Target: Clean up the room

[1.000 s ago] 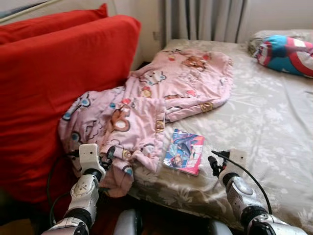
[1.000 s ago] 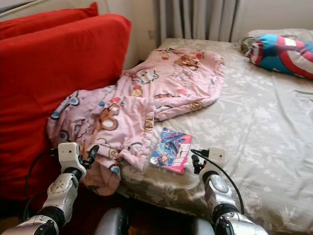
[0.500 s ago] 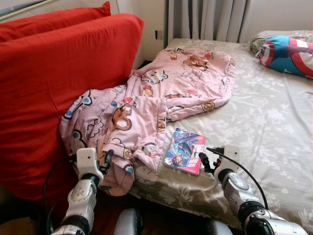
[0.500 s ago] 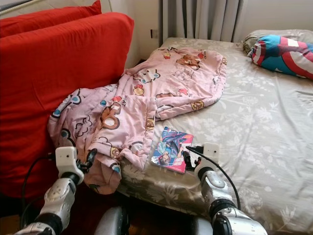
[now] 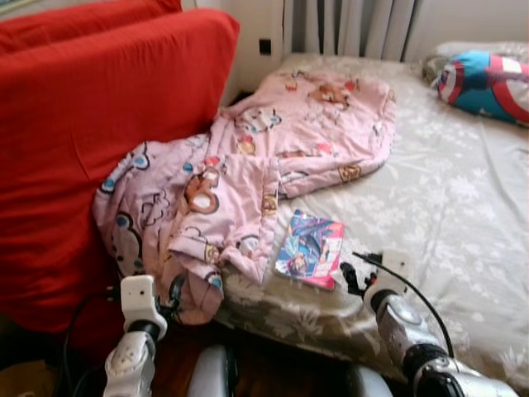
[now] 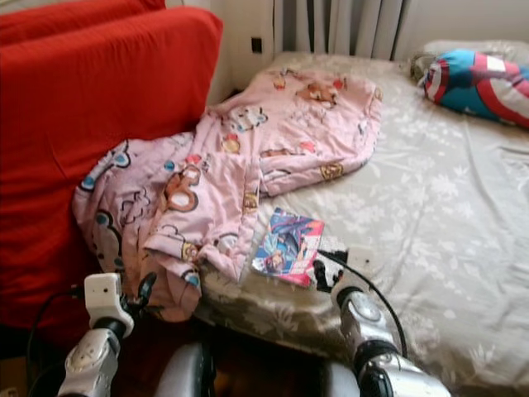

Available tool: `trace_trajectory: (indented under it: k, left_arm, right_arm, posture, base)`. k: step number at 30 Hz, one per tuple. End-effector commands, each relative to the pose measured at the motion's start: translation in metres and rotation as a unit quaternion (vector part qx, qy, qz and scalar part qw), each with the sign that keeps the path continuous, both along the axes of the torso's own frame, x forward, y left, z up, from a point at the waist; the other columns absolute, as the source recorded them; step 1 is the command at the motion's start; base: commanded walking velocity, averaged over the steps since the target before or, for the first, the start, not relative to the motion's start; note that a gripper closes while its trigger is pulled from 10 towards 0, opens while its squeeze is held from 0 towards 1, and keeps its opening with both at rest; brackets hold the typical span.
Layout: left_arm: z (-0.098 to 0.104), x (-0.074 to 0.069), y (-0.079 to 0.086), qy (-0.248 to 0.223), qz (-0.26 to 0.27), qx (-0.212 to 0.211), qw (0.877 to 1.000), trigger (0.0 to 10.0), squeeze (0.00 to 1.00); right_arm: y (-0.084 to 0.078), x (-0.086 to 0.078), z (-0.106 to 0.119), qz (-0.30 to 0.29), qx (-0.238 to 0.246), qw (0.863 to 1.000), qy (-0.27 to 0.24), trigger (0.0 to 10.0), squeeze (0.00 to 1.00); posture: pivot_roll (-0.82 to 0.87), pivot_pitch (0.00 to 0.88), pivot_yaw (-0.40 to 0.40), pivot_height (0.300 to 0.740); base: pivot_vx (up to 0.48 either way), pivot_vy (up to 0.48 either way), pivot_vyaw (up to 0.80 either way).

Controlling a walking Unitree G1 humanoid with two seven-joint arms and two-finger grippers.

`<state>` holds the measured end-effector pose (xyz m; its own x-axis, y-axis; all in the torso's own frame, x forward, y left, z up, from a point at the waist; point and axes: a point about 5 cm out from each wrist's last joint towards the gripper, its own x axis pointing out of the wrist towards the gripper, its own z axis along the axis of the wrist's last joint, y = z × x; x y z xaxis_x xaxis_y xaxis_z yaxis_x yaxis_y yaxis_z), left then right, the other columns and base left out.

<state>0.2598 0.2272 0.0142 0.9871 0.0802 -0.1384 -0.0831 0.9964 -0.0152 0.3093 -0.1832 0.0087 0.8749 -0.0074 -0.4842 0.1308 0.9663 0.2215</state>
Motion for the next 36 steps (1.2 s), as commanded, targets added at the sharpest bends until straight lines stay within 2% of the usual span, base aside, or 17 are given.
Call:
trace_trajectory:
  k: [1,16,19,26,36]
  left_arm:
    - [-0.003,-0.006,0.003,0.005,0.000,0.002,1.000,10.0,0.00]
    - [-0.001,-0.030,0.018,0.010,-0.009,0.029,0.999,10.0,0.00]
    - [-0.001,-0.041,0.022,0.018,-0.011,0.036,0.999,10.0,0.00]
    - [0.002,-0.053,0.028,0.031,-0.015,0.045,0.998,10.0,0.00]
    - [0.003,-0.067,0.029,0.046,-0.007,0.045,0.998,10.0,0.00]
  right_arm:
    - [0.003,-0.003,-0.005,-0.003,0.008,1.000,0.012,10.0,0.00]
    - [0.015,-0.009,-0.011,-0.004,0.036,0.999,0.017,10.0,0.00]
    - [0.017,-0.011,-0.013,-0.012,0.047,0.999,0.013,10.0,0.00]
    - [0.019,-0.011,-0.013,-0.023,0.056,0.998,0.008,10.0,0.00]
    - [0.019,0.001,0.003,-0.029,0.063,0.996,-0.048,10.0,0.00]
  posture:
    - [0.18,0.134,0.037,0.598]
    - [0.24,0.183,0.074,0.598]
    - [0.26,0.199,0.094,0.598]
    - [0.28,0.213,0.103,0.598]
    - [0.29,0.220,0.097,0.598]
  base:
    - [0.000,0.000,0.00]
    - [0.000,0.000,0.00]
    - [0.000,0.000,0.00]
    - [0.000,0.000,0.00]
    - [0.000,0.000,0.00]
